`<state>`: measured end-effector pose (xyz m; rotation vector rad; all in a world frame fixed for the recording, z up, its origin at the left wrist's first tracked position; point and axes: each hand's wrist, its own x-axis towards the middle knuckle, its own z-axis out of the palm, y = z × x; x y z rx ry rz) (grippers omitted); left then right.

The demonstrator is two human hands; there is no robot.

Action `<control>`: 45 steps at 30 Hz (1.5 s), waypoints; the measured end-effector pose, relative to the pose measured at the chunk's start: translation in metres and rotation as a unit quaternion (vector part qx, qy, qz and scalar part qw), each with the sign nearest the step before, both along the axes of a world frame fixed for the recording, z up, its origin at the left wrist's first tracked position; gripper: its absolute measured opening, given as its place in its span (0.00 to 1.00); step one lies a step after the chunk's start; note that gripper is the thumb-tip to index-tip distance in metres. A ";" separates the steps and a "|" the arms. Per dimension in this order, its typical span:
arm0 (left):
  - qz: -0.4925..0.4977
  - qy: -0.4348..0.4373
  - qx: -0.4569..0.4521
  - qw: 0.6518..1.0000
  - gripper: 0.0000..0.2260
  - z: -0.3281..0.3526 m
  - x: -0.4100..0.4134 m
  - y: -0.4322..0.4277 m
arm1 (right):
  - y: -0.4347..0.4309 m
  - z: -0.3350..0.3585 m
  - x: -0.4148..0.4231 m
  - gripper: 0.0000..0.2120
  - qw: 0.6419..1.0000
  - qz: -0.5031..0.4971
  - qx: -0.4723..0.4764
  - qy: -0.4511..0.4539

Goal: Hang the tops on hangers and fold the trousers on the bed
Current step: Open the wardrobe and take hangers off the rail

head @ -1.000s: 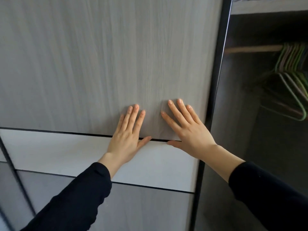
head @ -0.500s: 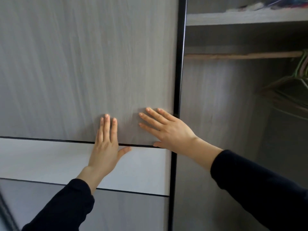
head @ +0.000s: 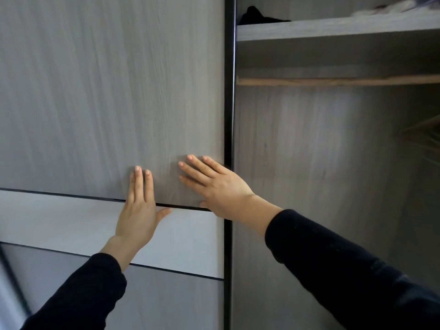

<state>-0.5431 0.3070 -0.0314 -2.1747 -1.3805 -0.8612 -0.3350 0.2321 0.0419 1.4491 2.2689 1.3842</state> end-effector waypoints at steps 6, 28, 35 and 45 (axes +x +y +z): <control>0.034 0.013 -0.014 0.999 0.47 0.004 -0.006 -0.001 | 0.002 0.004 -0.005 0.37 0.999 0.010 -0.031 0.009; -0.335 -0.118 -0.001 0.935 0.28 0.038 0.277 -0.112 | -0.137 0.024 0.227 0.23 0.961 -0.132 0.083 0.227; -0.362 -0.054 -0.001 0.931 0.24 0.078 0.441 -0.117 | -0.183 0.053 0.372 0.19 0.932 -0.260 0.116 0.225; -0.363 -0.065 0.081 0.926 0.24 0.173 0.571 -0.094 | -0.174 0.092 0.501 0.18 0.879 -0.392 0.150 0.226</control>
